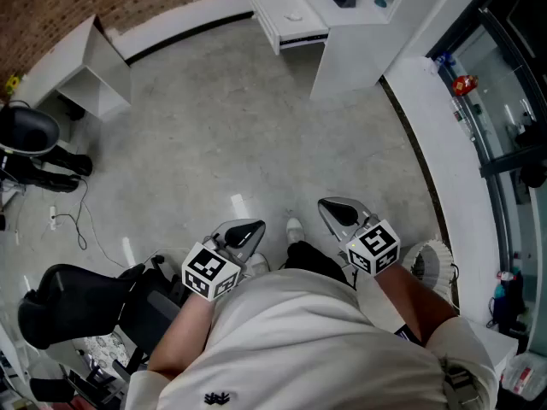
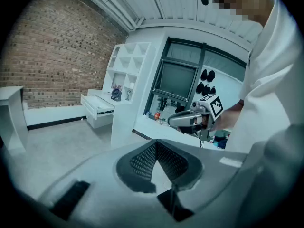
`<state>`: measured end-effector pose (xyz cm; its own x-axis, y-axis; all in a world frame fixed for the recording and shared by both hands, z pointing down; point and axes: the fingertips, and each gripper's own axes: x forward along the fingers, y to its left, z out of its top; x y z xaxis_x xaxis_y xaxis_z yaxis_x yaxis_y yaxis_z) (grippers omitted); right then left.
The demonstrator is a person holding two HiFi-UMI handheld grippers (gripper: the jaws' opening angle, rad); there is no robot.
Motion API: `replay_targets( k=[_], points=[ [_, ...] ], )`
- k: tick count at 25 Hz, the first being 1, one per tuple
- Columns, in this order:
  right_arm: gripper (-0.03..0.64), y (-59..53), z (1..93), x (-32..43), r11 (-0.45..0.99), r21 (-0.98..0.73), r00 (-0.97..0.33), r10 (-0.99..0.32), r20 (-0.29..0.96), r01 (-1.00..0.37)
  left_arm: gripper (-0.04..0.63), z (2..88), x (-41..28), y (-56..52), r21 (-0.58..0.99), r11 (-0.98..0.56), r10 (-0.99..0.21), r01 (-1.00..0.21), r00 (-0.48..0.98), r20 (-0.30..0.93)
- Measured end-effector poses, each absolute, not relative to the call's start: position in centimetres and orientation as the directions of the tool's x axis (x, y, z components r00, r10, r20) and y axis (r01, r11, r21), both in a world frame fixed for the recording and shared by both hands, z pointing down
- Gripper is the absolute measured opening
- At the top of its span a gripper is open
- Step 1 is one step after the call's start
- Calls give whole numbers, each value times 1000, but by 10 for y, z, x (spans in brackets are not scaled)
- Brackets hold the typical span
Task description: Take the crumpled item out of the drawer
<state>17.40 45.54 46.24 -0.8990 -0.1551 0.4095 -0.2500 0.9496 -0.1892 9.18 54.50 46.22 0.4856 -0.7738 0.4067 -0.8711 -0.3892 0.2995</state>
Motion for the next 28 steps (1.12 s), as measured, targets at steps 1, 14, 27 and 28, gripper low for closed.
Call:
replay_targets(
  k=[1, 14, 27, 28],
  points=[
    [11, 446, 462, 173, 950, -192, -900, -150, 408, -245, 6, 461, 92, 535, 299, -390, -773, -871, 486, 408],
    [11, 322, 472, 181, 948, -240, -911, -97, 401, -207, 78, 448, 85, 381, 259, -358, -790, -897, 439, 428],
    [14, 212, 487, 108, 929, -227, -883, -172, 437, -293, 308, 468, -30, 212, 239, -407, -767, -882, 472, 435],
    [14, 202, 486, 98, 924, -225, -878, -187, 441, -309, 308, 468, -43, 197, 236, -420, -762, -877, 481, 434]
  ],
)
